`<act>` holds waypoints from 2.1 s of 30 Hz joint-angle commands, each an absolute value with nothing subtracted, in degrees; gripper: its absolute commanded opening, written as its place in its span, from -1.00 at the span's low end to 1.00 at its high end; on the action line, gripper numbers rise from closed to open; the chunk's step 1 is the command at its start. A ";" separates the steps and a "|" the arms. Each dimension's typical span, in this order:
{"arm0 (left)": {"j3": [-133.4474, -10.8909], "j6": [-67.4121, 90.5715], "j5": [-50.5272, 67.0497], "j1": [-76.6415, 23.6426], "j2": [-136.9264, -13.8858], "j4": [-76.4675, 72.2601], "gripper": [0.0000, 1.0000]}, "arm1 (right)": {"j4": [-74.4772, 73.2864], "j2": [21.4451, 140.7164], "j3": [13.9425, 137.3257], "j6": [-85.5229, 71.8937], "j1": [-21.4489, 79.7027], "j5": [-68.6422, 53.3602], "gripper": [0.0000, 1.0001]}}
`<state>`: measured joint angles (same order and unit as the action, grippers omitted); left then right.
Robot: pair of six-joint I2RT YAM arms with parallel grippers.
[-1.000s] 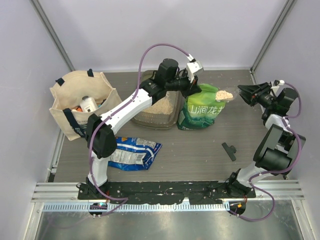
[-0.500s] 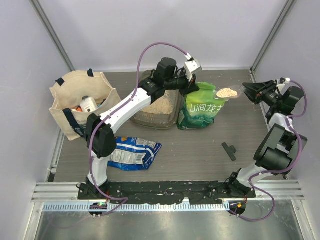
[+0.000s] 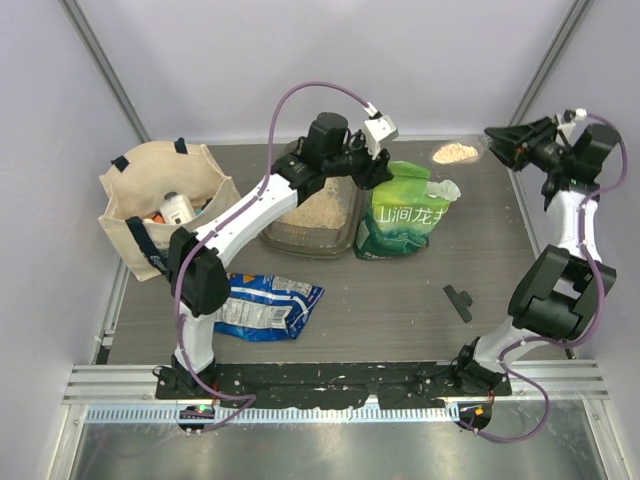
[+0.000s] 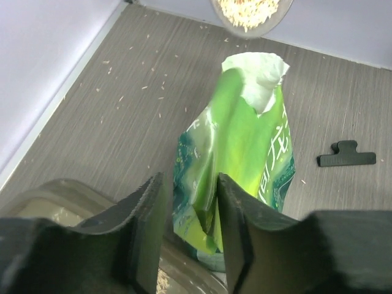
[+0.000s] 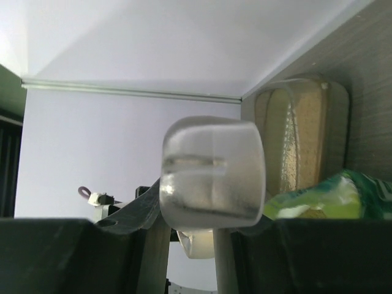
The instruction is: Fill the litter box with clean litter
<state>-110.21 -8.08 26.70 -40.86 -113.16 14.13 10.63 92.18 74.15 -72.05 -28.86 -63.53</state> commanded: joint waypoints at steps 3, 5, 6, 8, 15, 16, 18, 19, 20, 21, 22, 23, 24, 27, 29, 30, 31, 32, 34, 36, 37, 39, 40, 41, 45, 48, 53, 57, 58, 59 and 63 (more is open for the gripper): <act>-107.50 -9.32 22.24 -37.97 -103.90 19.68 0.07 | -2.28 100.26 93.92 -66.71 -19.96 -61.70 -0.98; -103.56 -9.40 22.06 -37.18 -99.70 21.53 0.14 | -4.91 102.99 97.54 -65.39 -17.59 -61.17 -0.98; -101.88 -10.01 21.45 -36.31 -98.02 22.66 0.17 | -5.36 105.71 100.86 -64.96 -15.14 -60.91 -0.98; -96.54 -10.11 19.96 -35.51 -94.41 23.03 0.24 | -6.67 108.44 104.22 -63.73 -12.32 -60.47 -0.98; -86.76 -12.39 16.44 -34.01 -82.02 27.24 0.34 | -8.96 121.28 119.24 -58.20 -0.01 -58.10 -0.98; -86.05 -12.57 16.26 -33.93 -81.39 27.51 0.34 | -8.96 122.59 120.22 -57.31 3.48 -57.66 -0.98; -84.55 -12.66 15.73 -33.84 -80.42 27.42 0.34 | -9.40 126.20 122.69 -53.38 5.09 -56.96 -0.98; -84.20 -12.57 15.65 -33.75 -79.72 27.16 0.34 | -10.80 127.25 123.65 -51.44 6.23 -55.91 -0.98; -83.59 -12.22 15.47 -33.75 -79.37 26.81 0.34 | -11.51 129.53 124.62 -49.07 6.50 -55.55 -0.98; -83.24 -12.22 15.38 -33.75 -79.02 26.55 0.34 | -12.73 130.68 127.15 -45.48 6.76 -54.59 -0.98; -82.88 -12.13 15.29 -33.66 -78.40 26.28 0.34 | -16.31 131.74 128.74 -43.35 6.77 -53.45 -0.98; -82.27 -11.95 15.29 -33.66 -78.14 25.76 0.34 | -18.00 132.97 131.98 -41.42 6.85 -51.52 -0.98; -81.92 -12.04 15.21 -33.58 -77.70 25.40 0.34 | -19.50 134.72 133.66 -39.66 6.94 -50.81 -0.98; -80.34 -11.95 15.21 -33.49 -76.12 24.79 0.34 | -24.78 136.40 138.24 -33.58 7.47 -46.68 -0.98; -79.11 -11.78 15.21 -33.40 -74.89 24.26 0.34 | -26.80 136.50 139.74 -30.42 8.26 -44.14 -0.98; -78.67 -11.69 15.12 -33.40 -74.62 24.08 0.34 | -27.15 135.80 139.40 -29.63 8.52 -42.73 -0.98; -78.05 -11.52 15.20 -33.31 -74.27 24.00 0.35 | -27.07 135.53 139.13 -29.18 8.61 -41.67 -0.98; -77.79 -11.60 15.21 -33.31 -73.83 23.91 0.35 | -26.98 135.44 139.22 -28.40 8.70 -40.96 -0.98; -77.08 -11.43 15.12 -33.22 -73.48 23.47 0.35 | -27.24 135.44 139.74 -27.34 8.88 -38.85 -0.98; -76.73 -11.34 15.21 -33.13 -73.21 22.94 0.35 | -27.25 135.18 139.92 -25.85 8.96 -36.05 -0.98; -76.55 -11.16 15.29 -33.05 -73.21 22.85 0.34 | -26.72 134.83 139.83 -25.40 8.96 -35.08 -0.98; -76.47 -10.99 15.55 -33.05 -73.21 22.68 0.35 | -25.93 134.91 140.27 -24.26 9.05 -32.97 -0.98; -76.46 -10.99 15.73 -33.05 -73.13 22.50 0.35 | -25.75 134.91 140.53 -23.91 9.05 -32.35 -0.98; -76.46 -10.81 15.73 -33.05 -73.21 22.41 0.35 | -25.49 135.17 141.32 -23.56 9.23 -31.73 -0.98; -76.73 -10.81 16.08 -33.05 -73.39 22.24 0.35 | -24.96 135.97 143.87 -21.11 10.02 -29.19 -0.98; -76.90 -10.46 16.17 -33.05 -73.56 21.97 0.35 | -24.35 136.49 146.24 -19.17 10.81 -27.25 -0.98; -76.99 -10.46 16.35 -33.05 -73.92 21.71 0.36 | -23.99 136.15 149.76 -13.02 13.18 -20.75 -0.98; -77.95 -11.85 18.79 -33.05 -74.88 22.15 0.36 | -23.30 133.17 151.18 -5.46 15.03 -16.53 -0.98; -78.22 -12.04 19.50 -33.05 -75.14 22.32 0.36 | -22.42 132.28 151.00 -5.01 15.03 -15.91 -0.98; -78.66 -12.30 20.03 -33.05 -76.10 22.24 0.36 | -21.98 131.67 151.52 -4.75 15.03 -15.39 -0.98; -82.43 -13.62 24.60 -33.40 -79.87 20.93 0.36 | -22.50 127.01 152.23 -3.26 14.33 -13.45 -0.98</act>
<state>-77.62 -11.57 19.18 -33.26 -76.53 24.73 -26.37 137.12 148.62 -7.77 15.14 -17.52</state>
